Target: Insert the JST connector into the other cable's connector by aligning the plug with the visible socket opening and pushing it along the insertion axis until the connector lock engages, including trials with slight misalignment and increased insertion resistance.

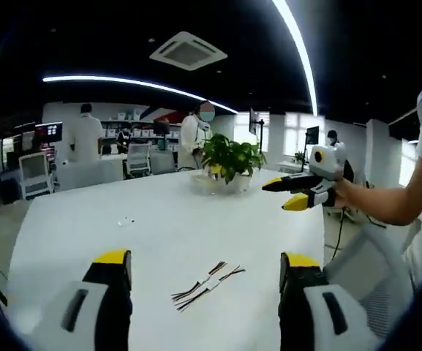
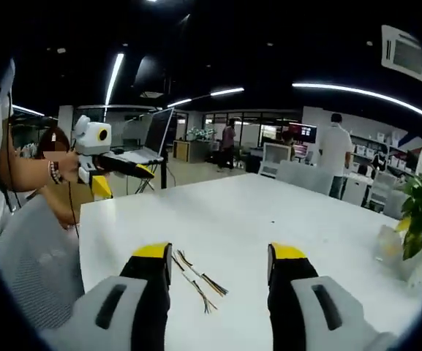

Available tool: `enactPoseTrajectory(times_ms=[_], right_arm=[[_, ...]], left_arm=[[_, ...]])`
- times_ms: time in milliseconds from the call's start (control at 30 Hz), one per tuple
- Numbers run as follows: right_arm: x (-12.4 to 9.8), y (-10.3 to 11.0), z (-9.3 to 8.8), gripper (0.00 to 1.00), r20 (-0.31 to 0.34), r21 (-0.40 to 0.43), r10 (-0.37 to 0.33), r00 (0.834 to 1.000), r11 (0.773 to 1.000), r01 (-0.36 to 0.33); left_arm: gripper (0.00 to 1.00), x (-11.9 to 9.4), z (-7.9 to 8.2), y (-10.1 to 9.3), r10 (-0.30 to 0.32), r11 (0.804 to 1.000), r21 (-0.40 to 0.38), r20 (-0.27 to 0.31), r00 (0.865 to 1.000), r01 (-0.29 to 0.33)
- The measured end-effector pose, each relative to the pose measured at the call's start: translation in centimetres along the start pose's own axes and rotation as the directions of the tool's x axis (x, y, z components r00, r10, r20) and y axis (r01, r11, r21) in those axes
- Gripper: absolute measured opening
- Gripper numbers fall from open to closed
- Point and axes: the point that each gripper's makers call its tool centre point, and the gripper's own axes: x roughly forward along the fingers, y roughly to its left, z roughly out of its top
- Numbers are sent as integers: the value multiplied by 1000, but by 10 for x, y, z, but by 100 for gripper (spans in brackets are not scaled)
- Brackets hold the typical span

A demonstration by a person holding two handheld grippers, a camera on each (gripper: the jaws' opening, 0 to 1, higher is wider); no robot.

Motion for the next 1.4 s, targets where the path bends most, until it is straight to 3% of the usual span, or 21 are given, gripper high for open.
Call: enactPoseTrajectory(times_ms=[167, 400, 633, 800, 900, 1100, 1233, 1400], right_arm=[[-19, -7, 4, 52, 27, 18, -58, 998, 998, 58], [-48, -7, 10, 58, 79, 49, -121, 990, 992, 118], [-71, -7, -1, 68, 78, 81, -193, 978, 979, 187], [-82, 2, -13, 73, 65, 100, -221, 973, 972, 214], [-85, 8, -22, 77, 56, 121, -228, 972, 968, 220], [-93, 21, -34, 76, 62, 149, -260, 964, 957, 248], [-95, 28, -48, 79, 9, 138, -270, 963, 954, 266], [-99, 31, -55, 79, 2, 151, -277, 961, 950, 273]], left_arm=[[85, -21, -8, 4, 66, 998, -3, -3, 998, -66], [89, -52, -4, 16, 158, 987, -41, 54, 986, -156], [93, -74, -19, 12, 209, 976, -64, 43, 977, -206], [97, -84, -26, 1, 214, 973, -101, 61, 975, -207], [99, -87, -36, -6, 207, 974, -96, 37, 978, -203], [99, -94, -53, -15, 201, 976, -91, 25, 979, -199], [99, -97, -63, -21, 204, 973, -119, 19, 979, -200], [99, -96, -72, -27, 185, 971, -160, 16, 983, -180]])
